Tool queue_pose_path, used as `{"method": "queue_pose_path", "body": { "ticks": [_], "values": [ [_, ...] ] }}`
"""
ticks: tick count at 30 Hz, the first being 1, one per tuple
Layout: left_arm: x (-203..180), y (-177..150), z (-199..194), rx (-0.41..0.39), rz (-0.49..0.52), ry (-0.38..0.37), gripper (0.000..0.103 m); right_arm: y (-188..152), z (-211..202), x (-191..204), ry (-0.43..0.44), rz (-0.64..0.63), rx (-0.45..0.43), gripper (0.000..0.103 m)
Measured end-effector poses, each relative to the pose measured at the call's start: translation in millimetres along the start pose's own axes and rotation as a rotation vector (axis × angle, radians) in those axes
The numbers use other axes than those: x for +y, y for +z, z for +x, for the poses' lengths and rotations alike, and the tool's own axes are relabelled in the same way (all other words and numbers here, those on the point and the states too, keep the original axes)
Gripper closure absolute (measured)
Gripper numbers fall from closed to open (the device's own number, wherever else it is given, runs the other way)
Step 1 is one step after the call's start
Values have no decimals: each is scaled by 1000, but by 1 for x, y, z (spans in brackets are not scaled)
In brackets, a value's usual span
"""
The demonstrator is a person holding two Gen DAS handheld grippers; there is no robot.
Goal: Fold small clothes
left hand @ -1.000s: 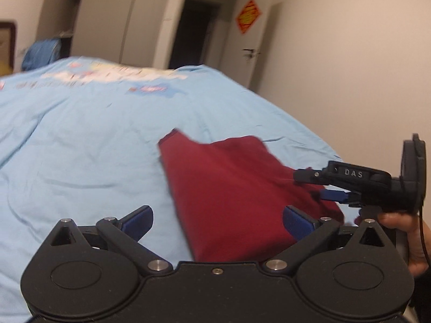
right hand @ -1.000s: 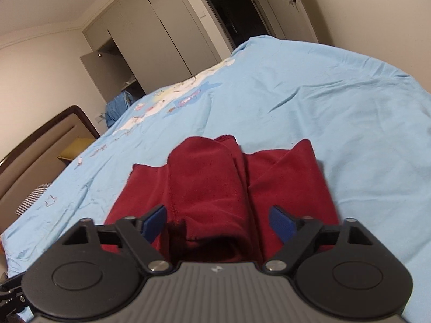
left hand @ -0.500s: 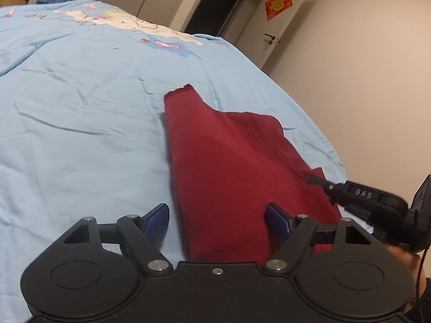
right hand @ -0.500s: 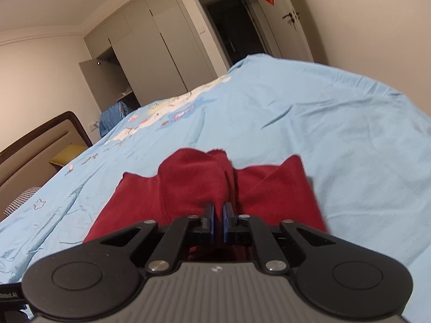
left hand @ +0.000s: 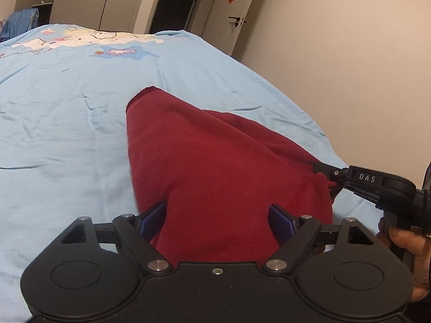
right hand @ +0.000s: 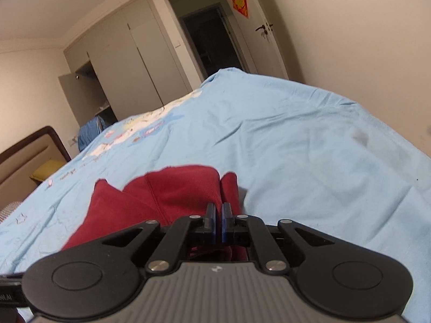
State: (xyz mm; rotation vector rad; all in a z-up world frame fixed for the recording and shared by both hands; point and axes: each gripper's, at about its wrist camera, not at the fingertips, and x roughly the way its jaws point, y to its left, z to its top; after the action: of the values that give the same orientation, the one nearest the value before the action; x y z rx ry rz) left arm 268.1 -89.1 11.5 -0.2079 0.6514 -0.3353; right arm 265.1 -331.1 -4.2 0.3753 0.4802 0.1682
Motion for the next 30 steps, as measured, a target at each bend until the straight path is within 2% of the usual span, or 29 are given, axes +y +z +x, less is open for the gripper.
{"method": "queue_pose_path", "body": {
  "ticks": [4, 5, 7, 10, 14, 18, 20, 22, 26, 27, 30],
  "values": [
    [8, 1, -7, -1, -34, -4, 15, -2, -5, 2, 13, -6, -9, 88],
    [11, 0, -11, -5, -55, -8, 15, -2, -9, 3, 13, -13, -16, 79],
    [18, -1, -19, -19, -88, -14, 12, -3, -20, 5, 16, -49, -30, 48],
    [28, -2, -30, -35, -115, -12, 8, -11, -43, 10, 50, -147, -31, 38],
    [40, -6, -45, -51, -157, -9, 5, -31, -69, 21, 80, -296, 9, 35],
    [48, -11, -49, -41, -191, 10, 5, -52, -78, 40, 121, -424, 53, 35],
    [49, -13, -48, -30, -198, 21, 5, -60, -72, 52, 121, -479, 75, 39],
    [48, -14, -48, -25, -200, 16, 5, -66, -62, 64, 113, -531, 99, 50],
    [43, -13, -54, -35, -182, 14, 5, -70, -47, 78, 82, -584, 83, 76],
    [43, -13, -54, -37, -181, 13, 5, -69, -47, 79, 80, -587, 69, 93],
    [43, -13, -56, -40, -184, 14, 5, -67, -59, 84, 54, -640, 6, 98]
  ]
}}
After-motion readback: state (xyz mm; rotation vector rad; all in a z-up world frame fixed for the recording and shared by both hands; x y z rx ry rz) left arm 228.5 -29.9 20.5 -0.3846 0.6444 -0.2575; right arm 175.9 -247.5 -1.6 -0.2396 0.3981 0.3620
